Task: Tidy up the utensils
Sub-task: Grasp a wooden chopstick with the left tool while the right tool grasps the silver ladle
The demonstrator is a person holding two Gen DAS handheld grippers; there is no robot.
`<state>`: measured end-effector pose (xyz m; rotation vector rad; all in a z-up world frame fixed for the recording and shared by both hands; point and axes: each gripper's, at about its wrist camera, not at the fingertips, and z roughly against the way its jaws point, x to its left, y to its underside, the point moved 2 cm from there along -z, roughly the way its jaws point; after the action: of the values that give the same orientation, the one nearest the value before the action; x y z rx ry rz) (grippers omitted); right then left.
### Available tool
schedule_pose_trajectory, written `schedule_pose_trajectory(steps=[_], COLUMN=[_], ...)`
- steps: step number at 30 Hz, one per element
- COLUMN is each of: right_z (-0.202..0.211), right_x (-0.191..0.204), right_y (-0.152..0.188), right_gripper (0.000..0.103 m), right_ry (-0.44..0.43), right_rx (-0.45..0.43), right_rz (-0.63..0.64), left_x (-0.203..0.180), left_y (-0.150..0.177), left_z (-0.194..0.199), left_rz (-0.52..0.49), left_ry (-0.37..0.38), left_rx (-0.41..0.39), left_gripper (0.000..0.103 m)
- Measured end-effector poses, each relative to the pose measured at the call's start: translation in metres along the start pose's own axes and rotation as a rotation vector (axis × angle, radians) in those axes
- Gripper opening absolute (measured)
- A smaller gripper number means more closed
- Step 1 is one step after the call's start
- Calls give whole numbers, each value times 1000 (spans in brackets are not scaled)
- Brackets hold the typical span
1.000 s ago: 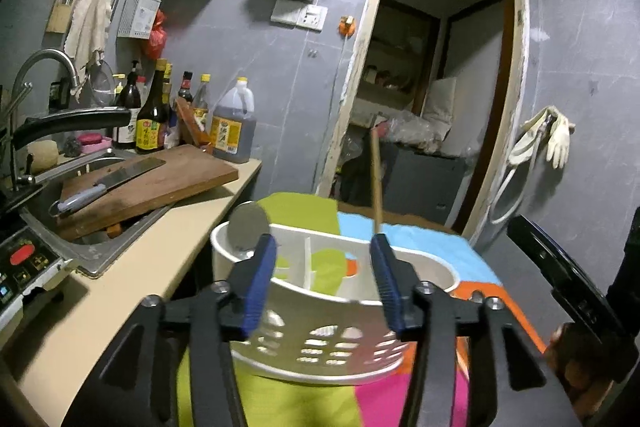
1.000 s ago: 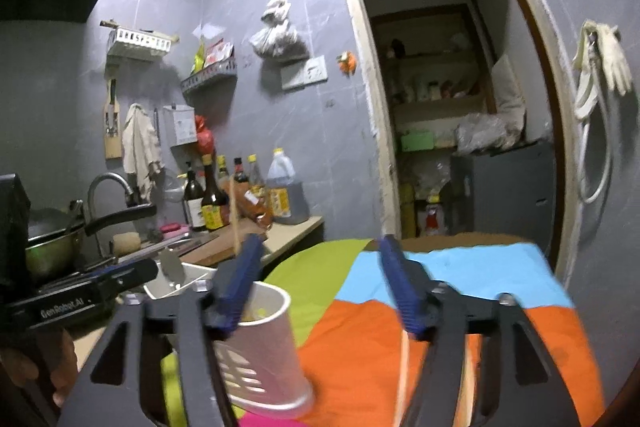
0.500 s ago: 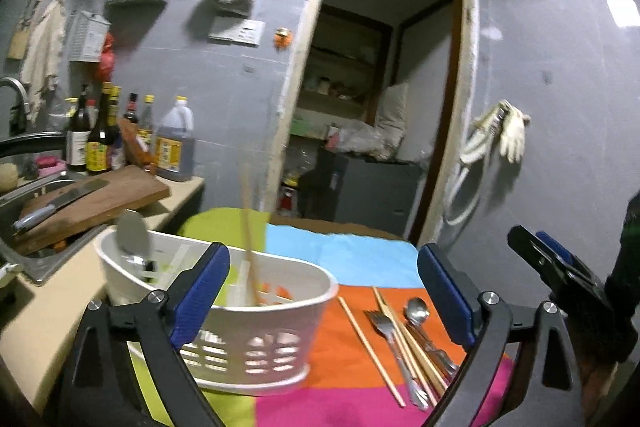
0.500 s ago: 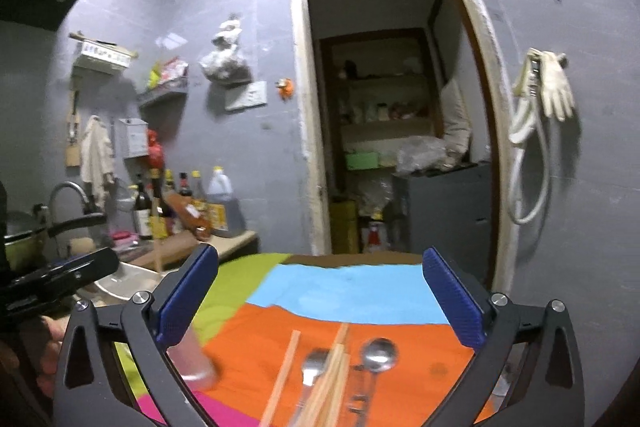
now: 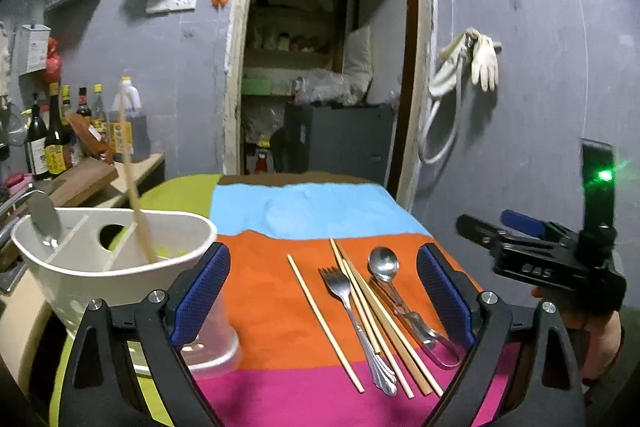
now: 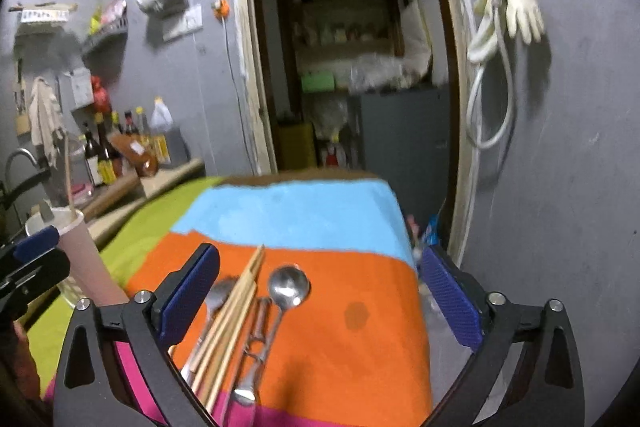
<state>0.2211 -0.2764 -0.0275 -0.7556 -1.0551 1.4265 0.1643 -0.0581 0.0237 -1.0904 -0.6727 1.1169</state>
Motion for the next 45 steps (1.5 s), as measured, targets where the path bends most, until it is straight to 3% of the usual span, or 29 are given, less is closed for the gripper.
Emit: schedule_pose_trajectory(steps=[6, 12, 15, 23, 40, 43, 45], right_z=[-39, -72, -83, -110, -134, -134, -133], right_x=[-4, 6, 10, 13, 23, 23, 20], right_y=[11, 25, 27, 31, 25, 25, 25], right_gripper=[74, 67, 64, 55, 57, 44, 41], right_ry=[1, -35, -37, -66, -57, -44, -50], right_rx=[181, 338, 386, 453, 475, 473, 468], right_rz=[31, 88, 119, 128, 80, 81, 67], left_x=[-7, -2, 7, 21, 23, 23, 23], left_y=[12, 29, 36, 44, 45, 45, 45], left_z=[-42, -89, -108, -130, -143, -145, -144], left_rz=[-22, 2, 34, 67, 104, 111, 122], left_ry=[-12, -28, -31, -40, 12, 24, 30], left_rx=[158, 343, 407, 489, 510, 511, 508], left_gripper=[51, 31, 27, 14, 10, 3, 3])
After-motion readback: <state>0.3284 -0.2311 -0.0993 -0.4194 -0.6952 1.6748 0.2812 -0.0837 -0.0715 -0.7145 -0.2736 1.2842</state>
